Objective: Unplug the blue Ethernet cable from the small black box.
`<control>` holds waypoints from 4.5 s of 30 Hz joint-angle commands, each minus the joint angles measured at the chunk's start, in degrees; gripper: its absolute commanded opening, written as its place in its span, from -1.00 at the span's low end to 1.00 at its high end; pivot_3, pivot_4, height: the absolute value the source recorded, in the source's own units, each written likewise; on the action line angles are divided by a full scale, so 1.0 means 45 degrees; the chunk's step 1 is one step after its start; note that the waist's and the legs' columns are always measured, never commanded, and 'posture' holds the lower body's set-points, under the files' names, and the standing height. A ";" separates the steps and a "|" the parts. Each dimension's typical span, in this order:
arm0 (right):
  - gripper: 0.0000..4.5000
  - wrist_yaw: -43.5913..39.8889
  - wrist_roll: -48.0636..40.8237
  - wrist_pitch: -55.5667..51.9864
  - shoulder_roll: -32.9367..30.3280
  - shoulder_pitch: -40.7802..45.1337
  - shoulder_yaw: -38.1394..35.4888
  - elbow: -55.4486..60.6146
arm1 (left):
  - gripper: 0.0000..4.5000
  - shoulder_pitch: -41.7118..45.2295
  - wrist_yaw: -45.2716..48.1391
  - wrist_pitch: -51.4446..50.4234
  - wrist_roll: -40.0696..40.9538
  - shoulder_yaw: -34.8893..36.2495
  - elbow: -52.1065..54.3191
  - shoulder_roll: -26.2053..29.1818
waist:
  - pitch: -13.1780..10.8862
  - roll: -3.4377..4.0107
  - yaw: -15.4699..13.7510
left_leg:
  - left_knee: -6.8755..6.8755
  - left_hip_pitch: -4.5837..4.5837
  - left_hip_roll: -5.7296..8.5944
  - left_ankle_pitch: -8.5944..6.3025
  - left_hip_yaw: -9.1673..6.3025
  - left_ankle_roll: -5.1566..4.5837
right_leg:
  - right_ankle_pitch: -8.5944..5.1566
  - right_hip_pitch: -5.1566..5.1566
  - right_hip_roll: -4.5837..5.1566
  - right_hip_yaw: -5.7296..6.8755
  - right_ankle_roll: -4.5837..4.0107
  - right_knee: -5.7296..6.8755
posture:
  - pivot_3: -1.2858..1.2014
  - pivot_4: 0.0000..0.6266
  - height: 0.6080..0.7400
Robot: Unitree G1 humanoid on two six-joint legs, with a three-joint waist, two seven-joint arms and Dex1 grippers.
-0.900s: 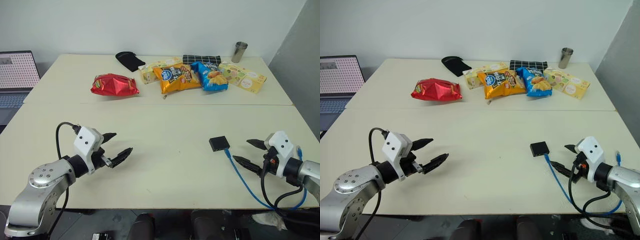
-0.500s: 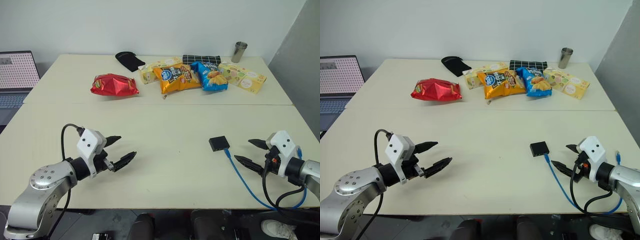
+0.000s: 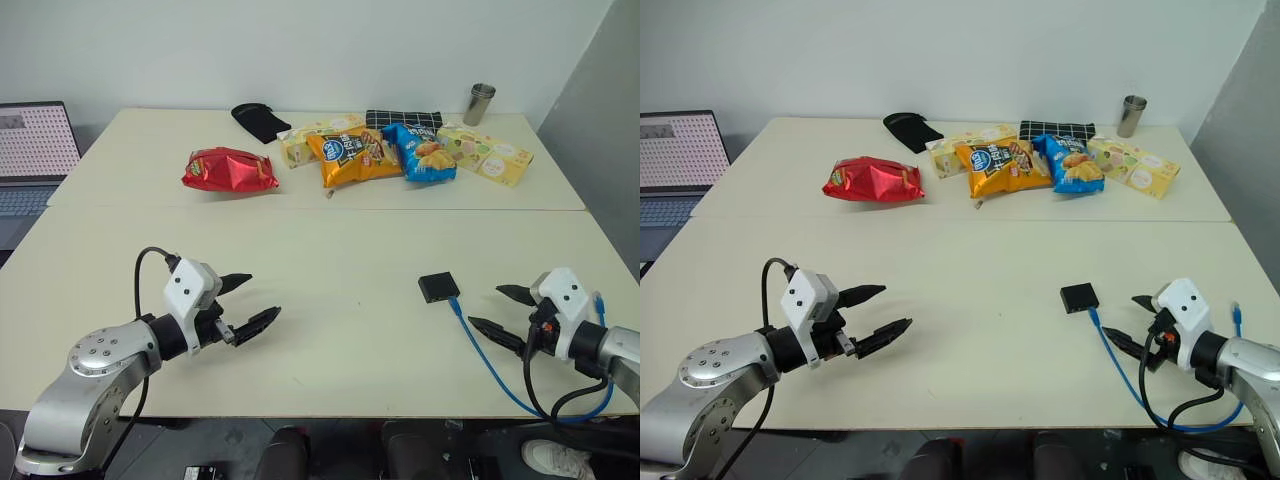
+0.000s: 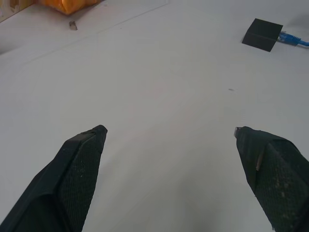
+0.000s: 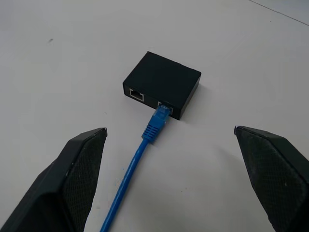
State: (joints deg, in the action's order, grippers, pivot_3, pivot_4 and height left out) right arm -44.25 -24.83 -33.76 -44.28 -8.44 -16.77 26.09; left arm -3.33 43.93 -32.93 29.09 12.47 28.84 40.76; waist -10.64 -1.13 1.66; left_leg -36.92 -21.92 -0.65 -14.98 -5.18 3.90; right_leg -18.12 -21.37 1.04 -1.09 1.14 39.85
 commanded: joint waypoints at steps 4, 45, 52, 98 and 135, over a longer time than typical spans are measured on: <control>0.99 0.1224 -0.0511 -0.0951 0.0781 -0.0105 -0.0132 0.1159 | 1.00 0.0342 0.1866 0.0971 0.0428 -0.0637 0.0152 0.0484 | 0.0000 0.0000 -0.0003 | 0.0000 -0.0002 0.0001 0.0000 -0.0001 0.0000 | 0.0000 -0.0001 -0.0002 0.0001 0.0000 0.0000 | 0.03 -0.52 1.00; -0.95 0.4681 0.1501 -0.2571 0.2762 0.1170 0.2053 0.1299 | 1.00 0.2271 0.4291 0.1507 0.0644 -0.2546 -0.0583 0.1024 | -0.0006 0.0011 0.0012 | 0.0002 -0.0002 0.0003 -0.0001 0.0011 -0.0003 | -0.0001 -0.0011 -0.0034 -0.0010 0.0000 0.0000 | 0.03 -0.52 1.00; -0.95 0.2468 0.2335 0.0015 0.1016 0.2467 0.3472 0.0951 | 1.00 0.2305 0.3718 0.1213 0.0824 -0.2267 -0.1165 0.0680 | -0.0011 0.0018 0.0056 | 0.0002 0.0004 0.0001 -0.0002 0.0026 -0.0003 | -0.0001 -0.0015 -0.0042 -0.0019 0.0001 0.0000 | 0.03 -0.52 1.00; -0.95 -0.1968 0.6565 1.3766 0.2653 1.0128 0.8029 -0.5434 | -0.65 0.4512 0.0262 -0.5151 0.7313 -0.0178 -0.2547 -0.0967 | -0.0020 0.0011 0.0031 | -0.0014 -0.0007 -0.0016 0.0006 -0.0019 0.0010 | 0.0001 -0.0010 0.0014 0.0012 -0.0001 0.0007 | 0.03 -0.52 1.00; -0.23 -0.0873 -0.3770 -0.4213 0.3133 0.9471 0.6349 -0.0960 | -0.65 0.5507 0.6209 -0.0735 0.3072 -0.2450 -0.4687 -0.0737 | -0.0022 0.0014 0.0037 | -0.0007 -0.0028 -0.0004 -0.0001 -0.0039 -0.0002 | -0.0003 -0.0022 0.0000 0.0029 -0.0006 0.0002 | 0.03 -0.52 1.00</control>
State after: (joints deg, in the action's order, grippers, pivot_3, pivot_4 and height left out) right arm -47.54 -41.51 -52.46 -30.65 32.99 11.63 21.60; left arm 21.40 71.52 -37.09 42.52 0.73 5.78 37.50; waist -10.74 -1.06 1.82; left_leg -36.96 -22.05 -0.66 -14.98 -5.36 3.89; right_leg -18.13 -21.48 1.04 -0.96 1.12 39.86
